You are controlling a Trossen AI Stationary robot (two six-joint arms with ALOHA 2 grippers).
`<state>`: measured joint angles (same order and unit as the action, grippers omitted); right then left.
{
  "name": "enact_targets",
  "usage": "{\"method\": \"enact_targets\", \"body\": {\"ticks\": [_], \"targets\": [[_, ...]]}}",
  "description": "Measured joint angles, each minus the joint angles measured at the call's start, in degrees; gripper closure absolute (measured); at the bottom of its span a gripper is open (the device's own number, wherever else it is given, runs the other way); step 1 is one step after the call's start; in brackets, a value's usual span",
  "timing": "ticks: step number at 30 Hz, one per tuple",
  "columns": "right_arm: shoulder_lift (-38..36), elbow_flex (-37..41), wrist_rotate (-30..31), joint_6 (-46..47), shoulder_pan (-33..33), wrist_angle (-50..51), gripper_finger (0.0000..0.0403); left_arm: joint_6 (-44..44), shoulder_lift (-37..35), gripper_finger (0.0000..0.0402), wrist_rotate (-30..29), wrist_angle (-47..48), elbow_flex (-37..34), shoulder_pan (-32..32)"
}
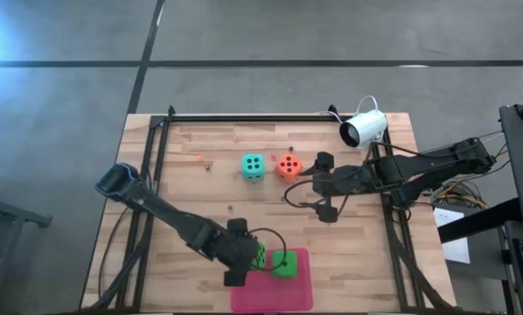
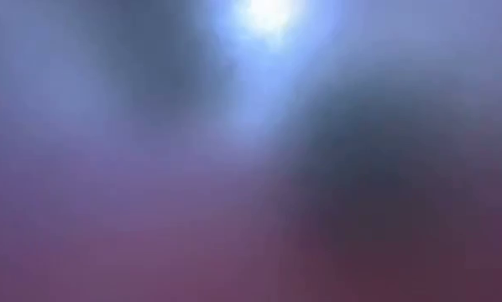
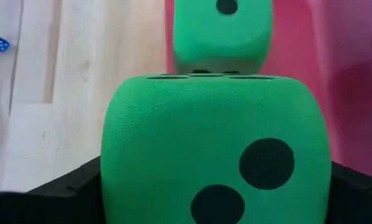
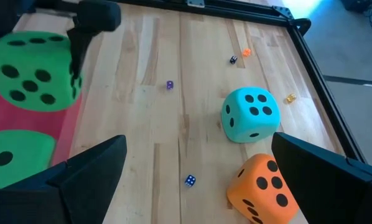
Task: Pick & Place Dice
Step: Put the green dice into the pink bin
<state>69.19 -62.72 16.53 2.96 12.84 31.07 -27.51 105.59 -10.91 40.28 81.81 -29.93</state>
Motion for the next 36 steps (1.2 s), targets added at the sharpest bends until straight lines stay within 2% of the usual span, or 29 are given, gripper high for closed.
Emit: {"method": "enact_targets", "body": {"ticks": [7, 17, 36], "targets": [[0.0, 0.1, 0.0, 0.0, 0.0, 0.0, 0.0003, 0.0, 3.0, 0.0033, -0.1, -2.0, 1.2, 0.0], [0.0, 0.1, 0.0, 0.0, 0.0, -0.1, 0.0003, 0.3, 2.3, 0.0037, 1.3, -1.3, 1.5, -0.1], [0.0, 0.1, 0.0, 0.0, 0.0, -0.1, 0.0003, 3.1, 0.4, 0.0033, -2.8, -0.5, 1.6, -0.1]]}}
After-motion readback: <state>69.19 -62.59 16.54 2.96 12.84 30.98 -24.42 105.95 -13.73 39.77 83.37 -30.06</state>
